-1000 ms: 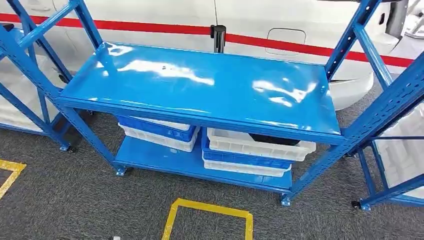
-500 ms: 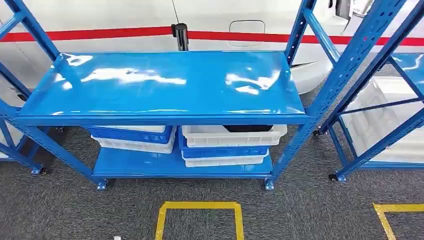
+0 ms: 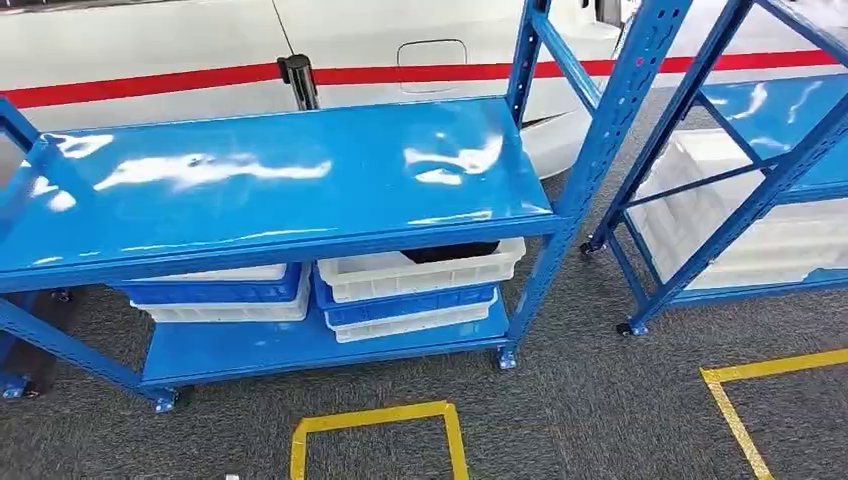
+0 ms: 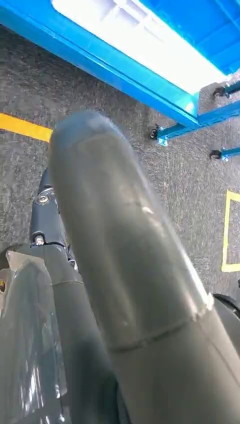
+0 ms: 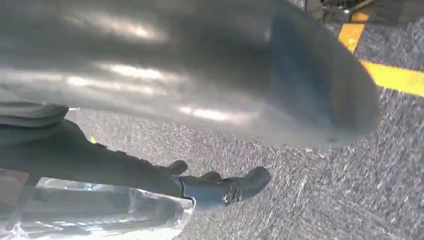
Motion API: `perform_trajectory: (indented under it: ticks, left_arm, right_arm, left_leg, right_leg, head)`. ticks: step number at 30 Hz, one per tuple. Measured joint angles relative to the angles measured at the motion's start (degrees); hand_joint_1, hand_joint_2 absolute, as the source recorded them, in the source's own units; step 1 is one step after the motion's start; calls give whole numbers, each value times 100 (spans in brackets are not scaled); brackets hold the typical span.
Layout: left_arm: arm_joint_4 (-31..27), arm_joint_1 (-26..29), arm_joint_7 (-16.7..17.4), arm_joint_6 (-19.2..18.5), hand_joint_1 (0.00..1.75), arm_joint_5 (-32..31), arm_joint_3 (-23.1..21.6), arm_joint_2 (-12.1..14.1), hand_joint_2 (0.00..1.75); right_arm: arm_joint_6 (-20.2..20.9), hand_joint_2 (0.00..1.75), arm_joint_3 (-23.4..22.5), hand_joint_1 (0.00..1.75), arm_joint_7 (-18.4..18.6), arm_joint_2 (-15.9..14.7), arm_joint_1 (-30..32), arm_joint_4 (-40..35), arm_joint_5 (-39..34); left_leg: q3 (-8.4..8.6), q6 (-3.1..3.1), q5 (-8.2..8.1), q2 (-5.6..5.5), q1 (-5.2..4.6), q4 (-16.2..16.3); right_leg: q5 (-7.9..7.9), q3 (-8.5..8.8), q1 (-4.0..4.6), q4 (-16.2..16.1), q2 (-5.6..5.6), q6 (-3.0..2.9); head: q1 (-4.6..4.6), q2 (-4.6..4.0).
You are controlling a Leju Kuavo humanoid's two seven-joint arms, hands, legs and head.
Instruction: Take the parts from the cabinet and place them on the table.
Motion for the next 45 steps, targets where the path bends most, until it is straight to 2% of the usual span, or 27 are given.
perform_trajectory:
  ticks: [1,3,5,7,9,10,11,12,13,14,15,17,19,22,25,27,29,30,33,34,35,36,37,38,40,42,45]
  left_arm:
    - [0,-2,0,0,0,0,0,0,0]
    - [-2,-2,-2,0,0,0,0,-15,0]
    - [0,4,0,0,0,-4,-2,-20,0]
    - [2,16,0,7,0,-4,0,-17,0]
    - [2,17,-2,13,0,-4,-2,-24,0]
    - [2,16,-2,17,0,-4,-2,-28,175]
    - [0,14,-7,17,0,-4,-2,-28,175]
    - [0,13,-11,20,0,-4,-2,-20,175]
    - [0,13,-15,28,0,-7,-2,-22,175]
    - [0,12,-24,35,0,-9,-4,-20,0]
    - [0,13,-50,35,0,-7,-2,-11,0]
    - [0,13,-87,35,0,-7,-4,-11,0]
    - [0,12,-131,33,0,4,-4,-9,0]
    - [0,13,-155,31,0,24,-2,-11,0]
    - [0,13,-164,26,0,26,-2,-11,0]
    - [0,12,-170,28,0,9,-4,-15,0]
    - [0,12,-173,28,0,4,-4,-20,0]
    - [0,13,-173,28,0,4,-4,-20,0]
    - [0,13,-173,31,0,4,-4,-20,0]
    - [0,10,-173,33,0,4,-4,-9,0]
    - [0,7,-175,31,0,4,-6,-22,0]
    - [0,4,-175,26,0,4,-6,-26,0]
    - [0,0,-179,22,0,9,-6,-33,0]
    - [0,-11,-188,15,0,9,-6,-37,0]
    - [0,-10,-190,15,0,17,-6,-52,0]
    - [0,-9,-190,15,0,31,-6,-59,0]
    - [0,-10,-190,15,0,33,-6,-68,0]
  right_arm:
    - [-2,0,0,0,5,0,-3,0,9]
    - [-13,0,0,0,20,-13,-8,0,17]
    - [-15,0,0,0,37,-13,-22,0,35]
    - [-18,0,0,0,61,-22,-12,0,39]
    - [-20,0,0,0,77,-37,3,0,42]
    - [-20,0,0,0,77,-42,-2,0,42]
    - [-20,0,0,0,77,-48,-10,0,44]
    - [-20,0,0,0,77,-44,-21,0,46]
    - [-24,0,0,0,77,-39,-30,0,48]
    - [-29,0,0,0,79,-37,-24,0,53]
    - [-29,0,0,0,81,-26,-16,0,55]
    - [-31,0,2,0,88,-24,-9,0,57]
    - [-31,0,6,0,88,-24,-11,0,92]
    - [-31,0,26,0,94,-24,-13,0,149]
    - [-31,0,48,0,96,-28,-16,0,157]
    - [-31,0,52,0,103,-31,-16,0,160]
    - [-31,0,59,0,103,-35,-16,0,160]
    - [-31,0,61,0,103,-35,-16,0,160]
    - [-31,0,63,0,103,-37,-16,0,160]
    - [-31,0,68,0,103,-13,-15,0,164]
    - [-33,0,70,0,103,-24,-16,0,175]
    - [-33,0,77,0,94,-15,-13,0,184]
    - [-35,0,79,0,81,-31,-8,0,188]
    - [-39,0,79,0,70,-37,-13,0,197]
    - [-53,0,81,0,70,-46,-10,0,201]
    - [-57,0,81,0,70,-61,1,0,203]
    - [-59,0,81,0,81,-90,-13,0,199]
  left_leg:
    - [12,45,45,8,-4,-54]
    - [61,95,144,64,46,-192]
    - [31,121,159,132,46,-190]
    - [1,112,165,195,46,-185]
    - [-2,93,169,225,62,-174]
    - [-2,60,160,237,82,-153]
    - [-8,11,139,242,96,-114]
    - [-33,-49,108,254,62,-53]
    - [-57,-102,66,260,44,-6]
    - [-52,-120,80,262,40,-18]
    - [-60,-91,47,259,41,-4]
    - [-66,170,105,252,55,-11]
    - [-63,248,117,252,58,-15]
    - [-58,247,122,251,77,-42]
    - [-60,177,145,253,97,-52]
    - [-61,28,147,254,115,-61]
    - [-59,-204,153,254,138,-81]
    - [-64,-231,152,254,139,-82]
    - [-72,-233,147,256,123,-74]
    - [-100,-210,127,259,97,-12]
    - [-76,-119,170,256,84,-98]
    - [54,-21,317,268,133,-354]
    - [129,-8,392,297,143,-495]
    - [130,60,444,294,153,-549]
    - [81,55,452,298,157,-548]
    - [28,9,475,297,175,-525]
    - [-120,-160,414,293,297,-289]
  right_leg:
    - [9,-18,17,-9,1,45]
    - [-168,-174,30,290,-229,58]
    - [-591,-585,10,1132,-298,-2]
    - [-810,-897,-28,1841,-317,57]
    - [-625,-648,-97,1471,-350,201]
    - [-425,-337,-137,918,-379,290]
    - [-265,-31,-182,378,-433,360]
    - [-274,94,-201,88,-506,360]
    - [-239,132,-150,88,-443,274]
    - [-222,119,-167,89,-432,215]
    - [-210,120,-194,78,-431,212]
    - [-201,121,-172,79,-426,197]
    - [-196,123,-140,80,-425,170]
    - [-202,118,-111,81,-426,155]
    - [-197,112,-75,84,-426,91]
    - [-199,103,-61,89,-426,88]
    - [-199,86,-49,94,-426,87]
    - [-199,77,-43,95,-426,86]
    - [-197,73,-50,92,-427,88]
    - [-143,96,-156,39,-445,167]
    - [-116,140,-154,-39,-441,195]
    - [-113,160,-64,-64,-444,203]
    - [-169,113,-87,3,-438,190]
    - [-379,-16,-87,305,-420,135]
    - [-764,-426,-129,1162,-411,114]
    - [-847,-589,-178,1548,-412,221]
    - [-344,100,-324,300,-440,551]
  head:
    - [0,0]
    - [11,0]
    - [44,0]
    - [44,0]
    - [42,0]
    - [42,0]
    - [44,0]
    - [70,0]
    - [76,0]
    - [28,0]
    - [33,0]
    - [24,0]
    - [24,0]
    - [22,0]
    - [22,0]
    - [22,0]
    - [22,0]
    - [24,0]
    - [24,0]
    - [24,0]
    - [-4,0]
    - [-9,0]
    - [35,0]
    - [42,0]
    - [55,0]
    - [57,0]
    - [57,0]
